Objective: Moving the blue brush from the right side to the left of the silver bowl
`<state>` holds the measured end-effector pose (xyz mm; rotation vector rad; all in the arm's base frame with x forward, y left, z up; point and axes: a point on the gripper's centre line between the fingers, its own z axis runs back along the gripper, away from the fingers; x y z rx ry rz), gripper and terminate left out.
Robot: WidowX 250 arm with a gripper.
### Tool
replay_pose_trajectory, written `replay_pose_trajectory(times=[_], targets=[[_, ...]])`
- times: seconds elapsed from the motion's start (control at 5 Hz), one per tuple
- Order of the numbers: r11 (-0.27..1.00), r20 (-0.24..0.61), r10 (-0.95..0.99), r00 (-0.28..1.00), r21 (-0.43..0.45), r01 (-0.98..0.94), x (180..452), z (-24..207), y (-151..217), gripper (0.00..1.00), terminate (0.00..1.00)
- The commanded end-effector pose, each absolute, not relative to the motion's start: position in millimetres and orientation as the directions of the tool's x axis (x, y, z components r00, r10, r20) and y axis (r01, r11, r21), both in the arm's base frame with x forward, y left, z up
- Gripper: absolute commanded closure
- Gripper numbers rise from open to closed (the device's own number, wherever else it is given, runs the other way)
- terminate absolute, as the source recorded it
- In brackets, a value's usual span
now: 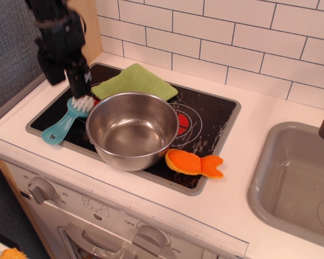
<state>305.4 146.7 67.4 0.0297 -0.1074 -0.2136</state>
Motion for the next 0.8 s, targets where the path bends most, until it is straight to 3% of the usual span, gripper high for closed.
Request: replay_pose_trajectory(times=[0.0, 0.4, 0.6], targets=[[0.979, 0.174, -0.193, 0.966, 0.098, 0.178, 290.9, 109.6, 127.3, 0.00, 0.00], [0.984, 0.163, -0.169, 0.972, 0.082, 0.157, 290.6, 106.2, 126.4, 0.00, 0.00], [0.984, 0.163, -0.169, 0.972, 0.082, 0.157, 290.6, 106.2, 126.4, 0.00, 1.00]])
